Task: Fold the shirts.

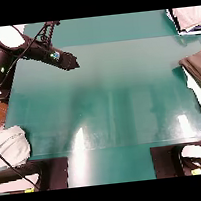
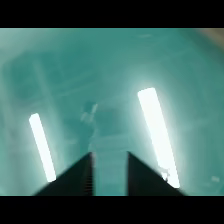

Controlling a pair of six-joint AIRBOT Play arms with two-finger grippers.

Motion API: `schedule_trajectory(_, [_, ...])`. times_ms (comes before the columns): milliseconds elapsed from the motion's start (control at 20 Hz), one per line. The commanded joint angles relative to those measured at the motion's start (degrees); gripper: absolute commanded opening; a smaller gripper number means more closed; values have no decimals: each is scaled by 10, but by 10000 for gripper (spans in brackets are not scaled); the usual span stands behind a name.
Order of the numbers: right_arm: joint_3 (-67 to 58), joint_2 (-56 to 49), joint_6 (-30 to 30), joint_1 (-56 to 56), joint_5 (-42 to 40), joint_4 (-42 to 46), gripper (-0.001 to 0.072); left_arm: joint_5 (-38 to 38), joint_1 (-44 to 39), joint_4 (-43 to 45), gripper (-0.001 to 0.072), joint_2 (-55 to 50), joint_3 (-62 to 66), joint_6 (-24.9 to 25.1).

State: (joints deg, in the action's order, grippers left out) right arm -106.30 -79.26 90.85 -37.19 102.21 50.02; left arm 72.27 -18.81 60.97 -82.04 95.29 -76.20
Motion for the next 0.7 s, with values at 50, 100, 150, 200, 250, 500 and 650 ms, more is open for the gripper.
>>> schedule_trajectory(50, [0, 0, -34, 162, -21, -64, 17, 0, 0, -1, 24, 0, 0, -3])
schedule_trajectory(100, [0, 0, -35, 191, -31, -64, 17, 0, 0, -1, 25, 0, 0, -3])
schedule_trajectory(150, [0, 0, -35, 218, -41, -64, 17, 1, 0, -1, 24, 0, 0, -3])
schedule_trajectory(200, [0, 0, -35, 241, -51, -64, 17, 1, 0, -1, 24, 0, 0, -3])
schedule_trajectory(250, [0, 0, -35, 260, -59, -64, 17, 1, 0, -1, 24, 0, 0, -3])
schedule_trajectory(500, [0, 0, -35, 302, -66, -64, 17, 1, 0, -1, 25, 0, 0, -3])
schedule_trajectory(650, [0, 0, -35, 302, -64, -64, 18, 1, 0, -1, 24, 0, 0, -3])
